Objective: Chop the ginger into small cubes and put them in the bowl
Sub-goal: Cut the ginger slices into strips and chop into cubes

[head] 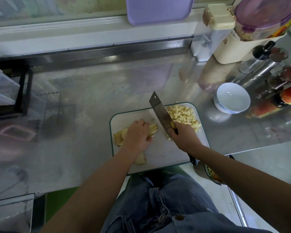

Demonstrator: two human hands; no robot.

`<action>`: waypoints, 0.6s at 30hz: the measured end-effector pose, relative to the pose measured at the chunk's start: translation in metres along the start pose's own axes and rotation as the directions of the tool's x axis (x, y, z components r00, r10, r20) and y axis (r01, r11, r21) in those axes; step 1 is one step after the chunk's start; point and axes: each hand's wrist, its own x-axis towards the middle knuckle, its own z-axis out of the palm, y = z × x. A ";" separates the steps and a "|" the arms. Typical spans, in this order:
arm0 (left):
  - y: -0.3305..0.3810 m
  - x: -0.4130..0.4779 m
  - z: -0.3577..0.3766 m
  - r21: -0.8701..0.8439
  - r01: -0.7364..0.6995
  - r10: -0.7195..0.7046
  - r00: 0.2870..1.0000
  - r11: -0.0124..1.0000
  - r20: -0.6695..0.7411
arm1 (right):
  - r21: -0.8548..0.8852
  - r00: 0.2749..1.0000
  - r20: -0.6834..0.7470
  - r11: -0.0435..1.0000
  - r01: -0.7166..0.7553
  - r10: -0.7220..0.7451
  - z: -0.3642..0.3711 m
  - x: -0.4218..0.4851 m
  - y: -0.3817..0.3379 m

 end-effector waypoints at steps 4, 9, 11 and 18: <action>-0.002 0.001 0.001 0.015 -0.018 0.018 1.000 1.000 0.013 | -0.020 0.999 0.010 0.998 0.052 -0.052 0.003 -0.002 -0.005; -0.005 -0.008 0.004 0.001 -0.013 0.013 1.000 1.000 -0.019 | -0.051 0.998 0.040 0.997 0.059 -0.057 0.010 -0.003 -0.012; -0.004 -0.010 0.005 -0.028 0.002 -0.003 0.999 1.000 -0.038 | -0.081 0.998 0.043 0.995 0.050 -0.047 0.013 -0.002 -0.012; -0.005 -0.010 0.006 -0.094 0.037 -0.042 0.998 0.995 -0.053 | -0.133 0.998 0.045 0.990 0.039 -0.033 0.028 -0.001 -0.016</action>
